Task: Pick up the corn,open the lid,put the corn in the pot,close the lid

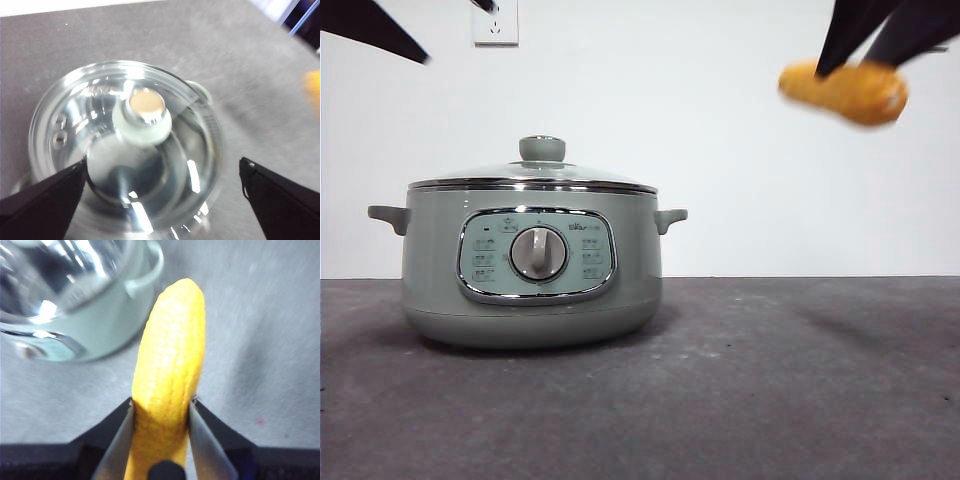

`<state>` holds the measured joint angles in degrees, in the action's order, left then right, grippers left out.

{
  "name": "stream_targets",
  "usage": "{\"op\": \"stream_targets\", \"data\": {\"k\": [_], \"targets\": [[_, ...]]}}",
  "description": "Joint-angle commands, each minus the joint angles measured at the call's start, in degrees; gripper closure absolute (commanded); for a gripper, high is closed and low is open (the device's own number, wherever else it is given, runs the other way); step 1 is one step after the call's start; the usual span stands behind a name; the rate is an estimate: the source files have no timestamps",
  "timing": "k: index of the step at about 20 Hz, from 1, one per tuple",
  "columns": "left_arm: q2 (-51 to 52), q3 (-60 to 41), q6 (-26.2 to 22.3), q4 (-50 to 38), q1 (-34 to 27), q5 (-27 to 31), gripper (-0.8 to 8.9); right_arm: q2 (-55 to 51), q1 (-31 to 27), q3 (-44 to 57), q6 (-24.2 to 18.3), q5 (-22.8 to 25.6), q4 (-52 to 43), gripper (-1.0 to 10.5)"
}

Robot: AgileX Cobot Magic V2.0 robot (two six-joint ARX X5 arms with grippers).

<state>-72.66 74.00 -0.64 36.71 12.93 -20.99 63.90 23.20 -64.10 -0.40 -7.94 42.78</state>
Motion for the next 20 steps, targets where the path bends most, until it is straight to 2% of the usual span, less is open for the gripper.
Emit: {"op": "stream_targets", "data": {"k": [1, 7, 15, 18, 20], "targets": [[-5.60, 3.50, -3.28, -0.39, 3.17, 4.55, 2.21, -4.66, 0.00, -0.26, 0.94, -0.20, 1.88, 9.6], [-16.06, 7.10, -6.03, -5.20, 9.20, 15.21, 2.21, -11.72, 0.00, -0.26, 1.75, -0.20, 7.52, 9.6], [-21.35, 7.10, -5.40, -9.40, 9.94, 16.52, 2.30, -12.15, 0.00, -0.26, 1.70, -0.15, 10.27, 9.6], [-21.64, 7.10, -5.35, -9.35, 9.94, 16.24, 4.84, -12.13, 0.00, -0.26, 1.49, 0.04, 10.12, 9.6], [-21.64, 7.10, -5.31, -9.31, 9.94, 16.09, 5.84, -12.02, 0.00, -0.26, 1.46, 0.04, 9.84, 9.6]]}}
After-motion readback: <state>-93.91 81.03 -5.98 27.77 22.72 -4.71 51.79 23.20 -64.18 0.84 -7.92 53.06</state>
